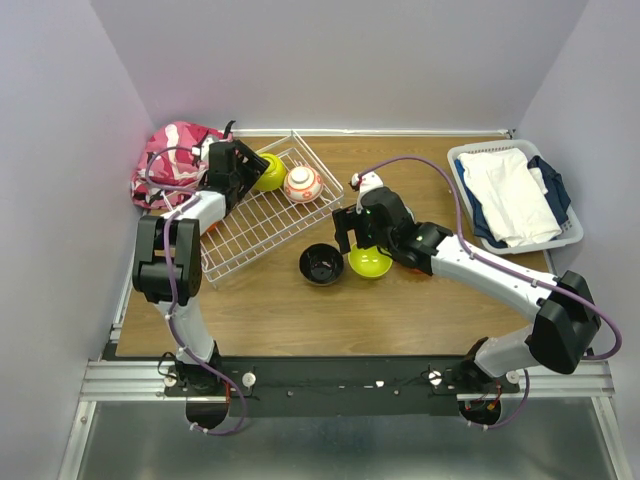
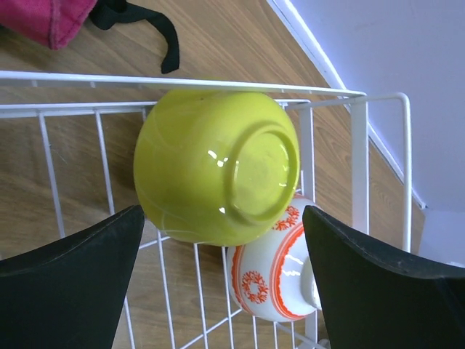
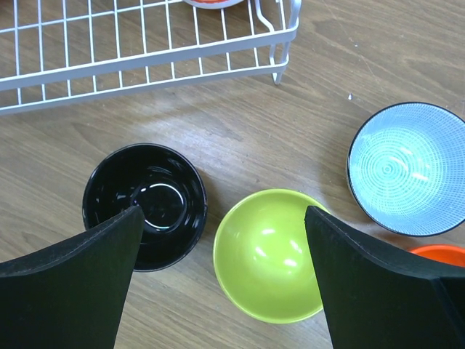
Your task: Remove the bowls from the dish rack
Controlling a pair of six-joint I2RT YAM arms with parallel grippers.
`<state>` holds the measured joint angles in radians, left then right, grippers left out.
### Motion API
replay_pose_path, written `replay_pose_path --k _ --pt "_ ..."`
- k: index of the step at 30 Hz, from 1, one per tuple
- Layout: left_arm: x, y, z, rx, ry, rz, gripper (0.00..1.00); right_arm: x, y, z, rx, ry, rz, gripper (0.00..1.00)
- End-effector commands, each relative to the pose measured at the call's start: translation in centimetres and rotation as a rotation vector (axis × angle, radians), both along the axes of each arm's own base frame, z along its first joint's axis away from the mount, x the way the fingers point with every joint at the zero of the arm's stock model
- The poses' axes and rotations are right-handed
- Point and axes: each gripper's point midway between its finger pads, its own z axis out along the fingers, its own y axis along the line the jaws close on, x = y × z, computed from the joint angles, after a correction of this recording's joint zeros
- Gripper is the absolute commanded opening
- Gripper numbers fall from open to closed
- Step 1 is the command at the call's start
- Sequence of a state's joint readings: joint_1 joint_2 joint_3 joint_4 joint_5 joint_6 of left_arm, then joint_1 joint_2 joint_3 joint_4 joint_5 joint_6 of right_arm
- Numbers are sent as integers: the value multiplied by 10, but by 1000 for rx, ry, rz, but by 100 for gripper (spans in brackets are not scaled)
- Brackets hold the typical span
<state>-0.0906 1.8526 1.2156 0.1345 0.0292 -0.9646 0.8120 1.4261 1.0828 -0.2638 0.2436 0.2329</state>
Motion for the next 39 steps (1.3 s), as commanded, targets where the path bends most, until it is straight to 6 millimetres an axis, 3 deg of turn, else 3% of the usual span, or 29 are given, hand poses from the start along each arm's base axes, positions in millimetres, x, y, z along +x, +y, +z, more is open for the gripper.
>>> replay_pose_path --k 1,18,23,26,34,39 --pt "4 20 -18 17 8 91 99 -5 -9 -3 -39 -7 -8 99" --pt "17 14 -53 -23 35 80 99 -8 -11 -11 -61 9 9 99" --pt "16 13 -52 -32 27 78 96 -8 -10 -14 -67 20 11 99" --pt "15 15 -47 -23 18 74 88 -9 -10 -14 -69 23 12 99" --pt "5 22 -23 26 -17 63 58 -10 -8 -12 -54 32 15 98" --pt "-1 25 -7 70 -41 41 49 -11 -6 -9 -36 35 16 98"
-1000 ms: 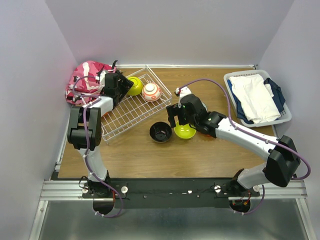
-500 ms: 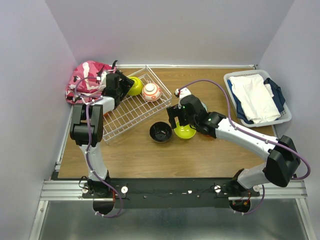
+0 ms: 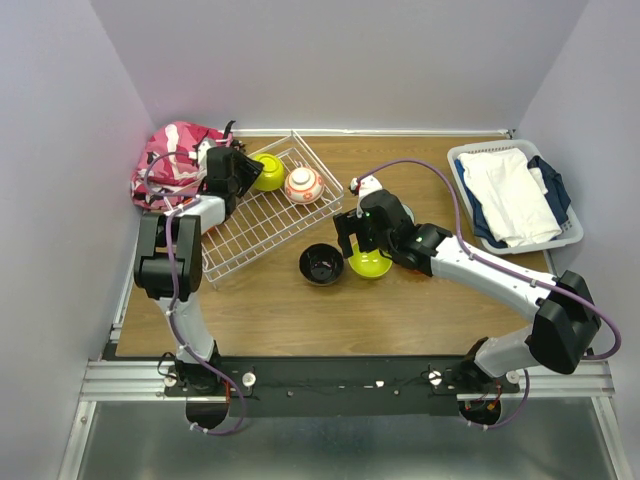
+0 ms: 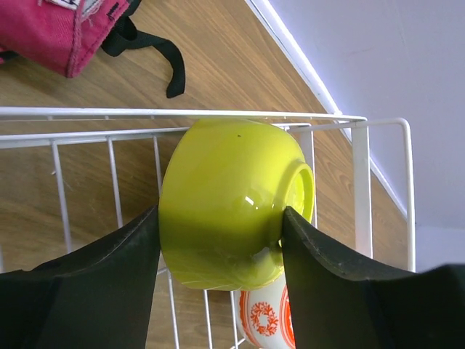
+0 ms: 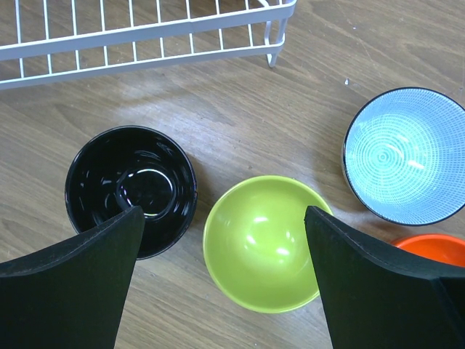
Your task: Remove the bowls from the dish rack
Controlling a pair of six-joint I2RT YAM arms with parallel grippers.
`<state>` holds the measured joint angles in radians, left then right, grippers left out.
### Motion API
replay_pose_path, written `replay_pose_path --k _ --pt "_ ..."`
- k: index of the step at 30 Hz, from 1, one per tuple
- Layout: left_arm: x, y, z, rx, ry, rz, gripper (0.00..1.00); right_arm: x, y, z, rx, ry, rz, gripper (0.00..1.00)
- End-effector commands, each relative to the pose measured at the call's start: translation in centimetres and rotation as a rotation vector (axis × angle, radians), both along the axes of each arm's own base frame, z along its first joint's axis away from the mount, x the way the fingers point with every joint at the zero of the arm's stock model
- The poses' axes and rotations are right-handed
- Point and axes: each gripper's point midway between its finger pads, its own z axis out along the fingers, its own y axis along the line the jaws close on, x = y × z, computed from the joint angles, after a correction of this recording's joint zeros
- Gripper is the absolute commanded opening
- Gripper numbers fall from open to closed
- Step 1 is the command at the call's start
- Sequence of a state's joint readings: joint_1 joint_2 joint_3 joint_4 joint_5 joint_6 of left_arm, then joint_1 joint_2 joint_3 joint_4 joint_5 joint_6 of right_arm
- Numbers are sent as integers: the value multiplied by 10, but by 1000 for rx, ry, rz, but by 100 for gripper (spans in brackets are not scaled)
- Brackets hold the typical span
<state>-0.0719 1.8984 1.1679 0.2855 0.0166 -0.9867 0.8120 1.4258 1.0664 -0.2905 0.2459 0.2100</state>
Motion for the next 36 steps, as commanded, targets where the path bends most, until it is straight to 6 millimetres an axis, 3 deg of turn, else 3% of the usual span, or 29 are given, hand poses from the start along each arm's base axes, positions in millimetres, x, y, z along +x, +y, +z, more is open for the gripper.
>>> replay_pose_path --k 1,6,17,24,27,28,30,32,34,36 --pt "-14 15 8 97 13 -1 45 -7 2 5 20 15 7 98" --pt "-19 17 28 181 -20 -47 39 -8 1 11 36 12 2 98" --pt "-34 21 79 466 -91 -191 38 -5 4 28 80 3 -28 98" --pt "-60 -12 131 732 -250 -419 38 4 -9 42 78 -29 -125 100" --pt "-75 -22 152 841 -306 -437 38 8 -16 49 73 -29 -151 100" --pt "-84 -37 149 889 -324 -491 38 10 -18 51 76 -25 -163 100" --pt "-97 -45 163 980 -366 -496 39 15 -26 54 72 -10 -187 100" --pt "-113 -70 161 1094 -405 -577 39 17 -30 54 76 8 -193 100" --pt "-127 -76 164 1167 -425 -585 39 23 -41 58 94 17 -220 100" --pt "-142 -95 167 1235 -471 -636 39 25 -47 59 113 44 -225 100"
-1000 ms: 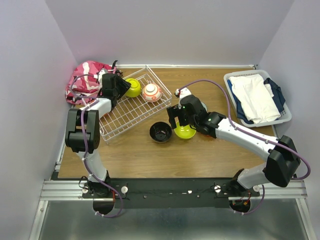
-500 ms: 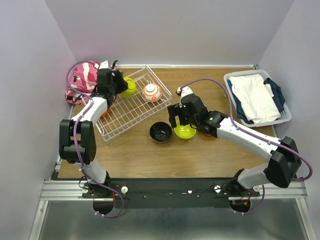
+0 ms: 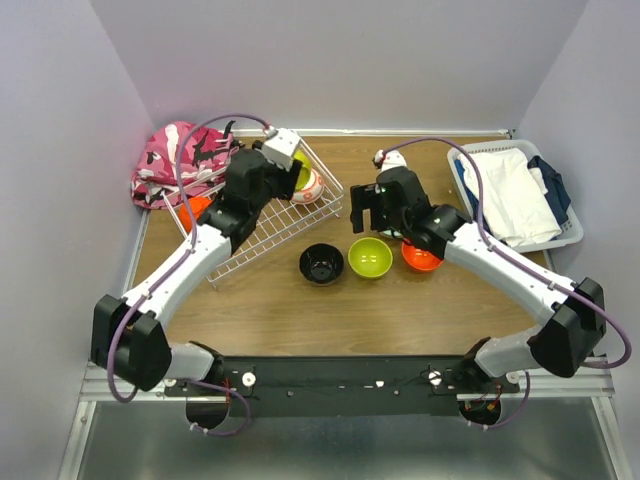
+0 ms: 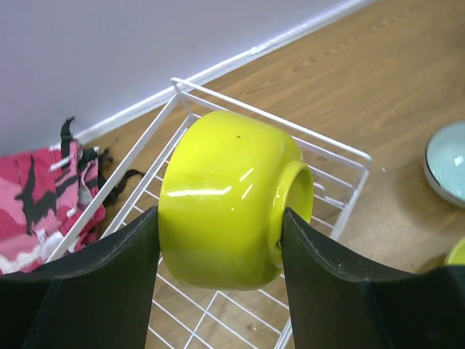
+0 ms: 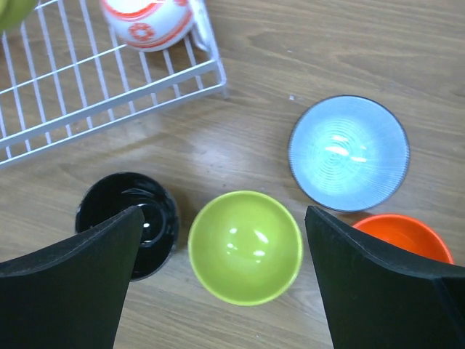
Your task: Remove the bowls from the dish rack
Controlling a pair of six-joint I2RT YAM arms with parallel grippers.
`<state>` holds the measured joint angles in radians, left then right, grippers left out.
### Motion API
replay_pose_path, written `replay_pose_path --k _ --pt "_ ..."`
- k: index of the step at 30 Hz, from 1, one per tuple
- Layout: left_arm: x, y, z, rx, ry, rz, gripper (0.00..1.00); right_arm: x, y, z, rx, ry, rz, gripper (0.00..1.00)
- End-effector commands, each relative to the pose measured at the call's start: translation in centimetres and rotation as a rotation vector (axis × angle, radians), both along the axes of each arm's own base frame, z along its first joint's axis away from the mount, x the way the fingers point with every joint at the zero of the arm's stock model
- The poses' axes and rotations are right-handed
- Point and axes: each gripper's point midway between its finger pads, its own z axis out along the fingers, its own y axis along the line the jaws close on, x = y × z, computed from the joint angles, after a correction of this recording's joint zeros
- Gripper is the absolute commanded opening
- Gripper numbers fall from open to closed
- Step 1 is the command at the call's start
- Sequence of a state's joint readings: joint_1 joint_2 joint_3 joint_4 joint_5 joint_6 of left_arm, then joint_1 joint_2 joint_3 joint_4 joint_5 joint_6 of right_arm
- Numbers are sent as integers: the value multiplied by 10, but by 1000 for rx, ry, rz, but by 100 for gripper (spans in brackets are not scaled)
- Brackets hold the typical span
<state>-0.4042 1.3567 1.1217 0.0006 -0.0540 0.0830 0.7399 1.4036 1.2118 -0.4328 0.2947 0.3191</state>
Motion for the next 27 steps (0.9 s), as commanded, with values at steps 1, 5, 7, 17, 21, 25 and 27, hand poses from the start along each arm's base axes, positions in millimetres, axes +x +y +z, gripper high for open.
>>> replay_pose_path --k 1,5,7,17,21,25,27 --pt "-29 -8 10 253 -132 -34 39 11 -33 16 59 51 -86 100" --pt "-54 -30 9 338 -177 -109 39 17 -48 21 123 120 -85 100" --pt "-70 -47 4 405 -206 -172 39 21 -55 20 143 158 -85 100" --pt "-122 -88 -15 730 -395 -235 37 13 -34 32 184 280 46 100" --pt "-137 -97 -19 814 -486 -236 35 14 -24 30 188 342 82 100" --pt "-147 -100 -23 861 -576 -206 35 9 -16 26 187 408 125 100" --pt "-152 -104 -23 857 -608 -211 34 7 -15 25 185 436 138 100"
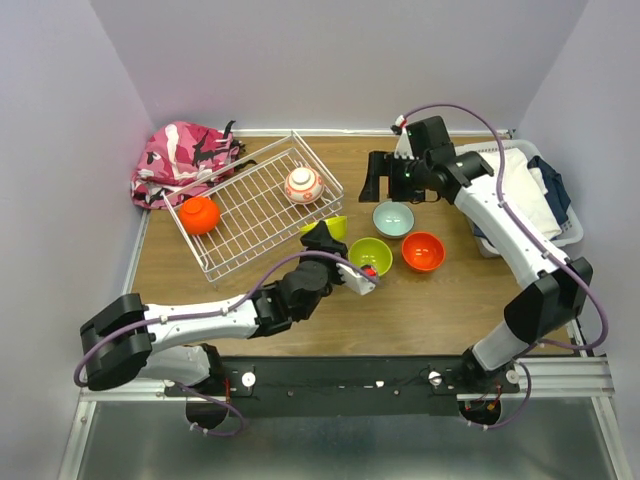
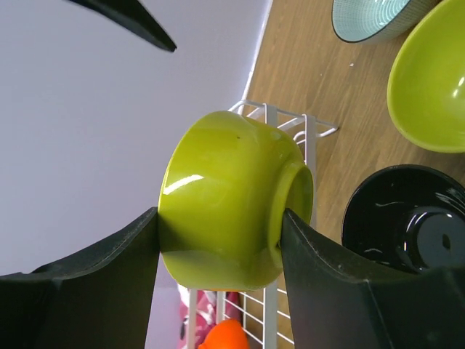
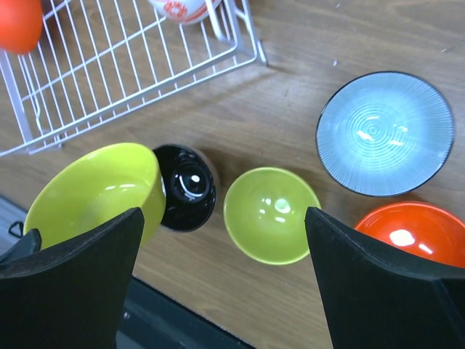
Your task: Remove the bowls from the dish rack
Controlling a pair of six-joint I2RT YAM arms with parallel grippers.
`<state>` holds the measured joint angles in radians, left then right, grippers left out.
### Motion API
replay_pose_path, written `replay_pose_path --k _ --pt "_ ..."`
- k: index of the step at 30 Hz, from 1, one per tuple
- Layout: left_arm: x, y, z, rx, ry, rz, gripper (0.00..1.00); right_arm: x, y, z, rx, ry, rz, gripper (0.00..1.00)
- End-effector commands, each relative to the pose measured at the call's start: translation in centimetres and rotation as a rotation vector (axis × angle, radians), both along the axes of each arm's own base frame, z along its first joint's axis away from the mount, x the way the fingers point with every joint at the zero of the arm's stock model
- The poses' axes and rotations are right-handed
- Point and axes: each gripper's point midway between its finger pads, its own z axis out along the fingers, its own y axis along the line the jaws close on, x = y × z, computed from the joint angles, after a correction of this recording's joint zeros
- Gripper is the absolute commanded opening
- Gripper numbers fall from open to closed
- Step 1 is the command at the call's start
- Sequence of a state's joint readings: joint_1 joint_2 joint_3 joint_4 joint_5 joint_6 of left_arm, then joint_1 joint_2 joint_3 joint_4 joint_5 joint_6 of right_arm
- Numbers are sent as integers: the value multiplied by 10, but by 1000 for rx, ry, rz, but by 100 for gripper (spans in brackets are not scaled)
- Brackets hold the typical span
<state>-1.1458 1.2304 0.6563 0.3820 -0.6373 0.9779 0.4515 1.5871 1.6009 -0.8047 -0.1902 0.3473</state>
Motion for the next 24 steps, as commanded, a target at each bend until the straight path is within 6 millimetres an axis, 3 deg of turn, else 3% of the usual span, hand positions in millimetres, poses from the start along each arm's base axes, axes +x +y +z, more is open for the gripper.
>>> replay_pose_path --k 1,14,24 --pt "-4 3 27 -57 -167 35 34 -19 9 -7 7 118 91 100" --pt "-21 -18 8 -4 -251 -31 31 -39 34 -18 18 249 171 99" --pt "-24 -24 -2 40 -261 -24 31 -51 41 -48 -50 404 215 90"
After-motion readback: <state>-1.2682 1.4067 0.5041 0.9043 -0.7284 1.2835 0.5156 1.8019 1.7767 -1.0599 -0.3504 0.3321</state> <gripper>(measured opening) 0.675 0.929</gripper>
